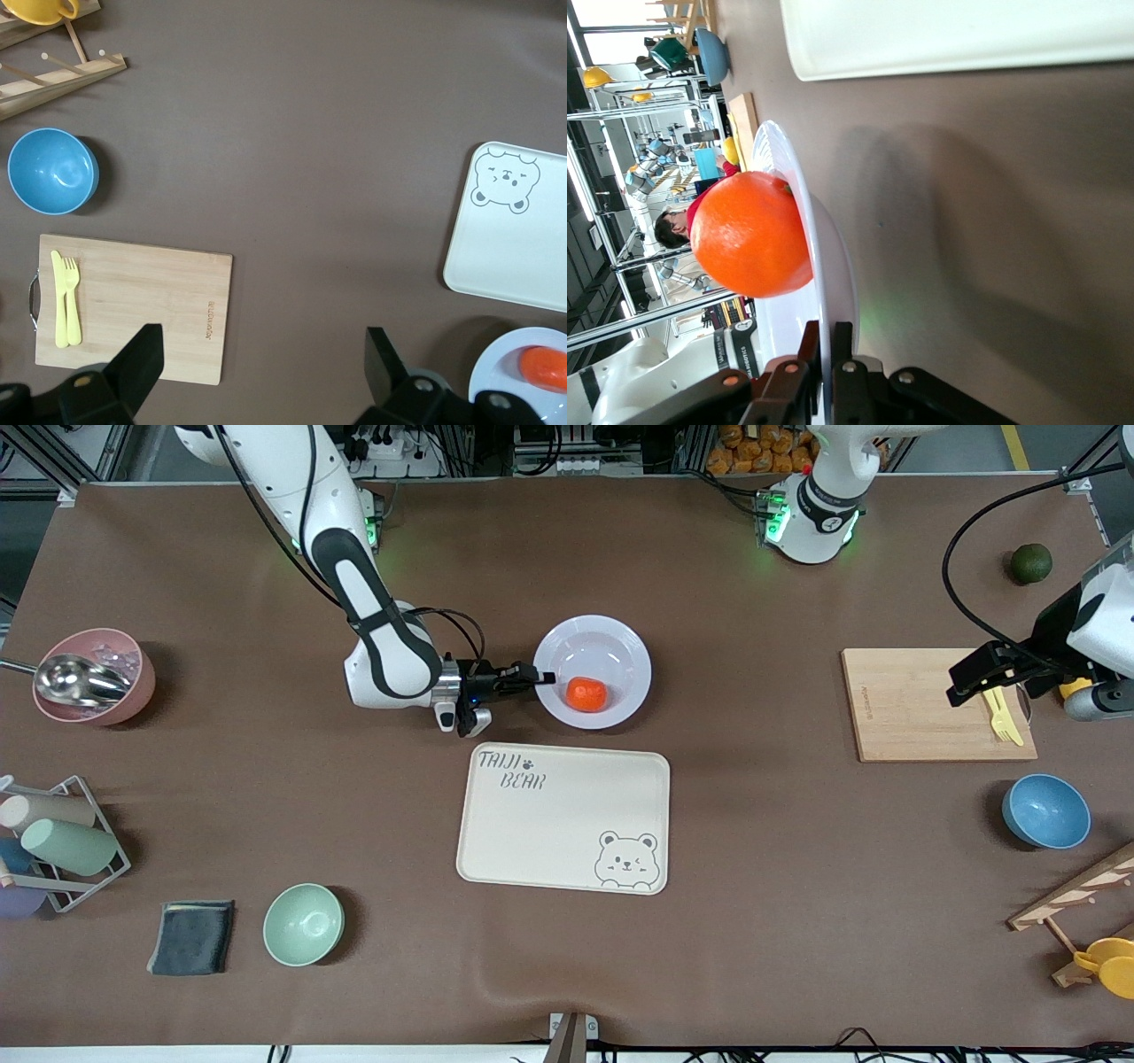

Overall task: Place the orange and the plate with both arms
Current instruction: 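Slide the plate with the right gripper onto the bear tray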

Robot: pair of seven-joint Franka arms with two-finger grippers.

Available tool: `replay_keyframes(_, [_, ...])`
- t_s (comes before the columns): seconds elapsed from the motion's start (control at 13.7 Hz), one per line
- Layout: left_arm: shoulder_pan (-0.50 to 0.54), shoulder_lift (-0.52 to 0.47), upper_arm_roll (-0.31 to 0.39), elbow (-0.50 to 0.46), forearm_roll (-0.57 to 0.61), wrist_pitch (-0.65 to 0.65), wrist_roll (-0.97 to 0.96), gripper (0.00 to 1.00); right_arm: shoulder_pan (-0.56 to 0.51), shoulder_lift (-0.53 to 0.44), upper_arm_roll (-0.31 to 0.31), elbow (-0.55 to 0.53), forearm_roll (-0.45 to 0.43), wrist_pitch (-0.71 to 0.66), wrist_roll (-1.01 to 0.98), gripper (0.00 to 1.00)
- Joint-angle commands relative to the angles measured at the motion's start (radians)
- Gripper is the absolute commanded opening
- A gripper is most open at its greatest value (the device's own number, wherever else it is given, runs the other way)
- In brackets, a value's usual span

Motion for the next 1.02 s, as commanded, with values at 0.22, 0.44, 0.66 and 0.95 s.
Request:
replay_keyframes(0.22, [0.002, -0.018, 0.006, 0.013, 0.017, -0.010, 0.000, 1.00, -0.048, -0.030, -0.007, 0.046, 0.039, 0.007, 0.088, 0.00])
replay_keyframes(0.44, [0.002, -0.018, 0.006, 0.030, 0.027, -0.034, 0.001, 1.00, -0.084, -0.009, -0.010, 0.123, 0.039, 0.011, 0.156, 0.00])
replay_keyframes(0.66, [-0.003, -0.018, 0.003, 0.028, 0.027, -0.048, 0.001, 1.00, -0.126, 0.054, -0.012, 0.204, 0.037, 0.013, 0.164, 0.00])
replay_keyframes(0.95, [-0.006, -0.011, 0.003, 0.025, 0.023, -0.048, 0.009, 1.00, -0.140, 0.140, -0.010, 0.327, 0.034, 0.114, 0.212, 0.00])
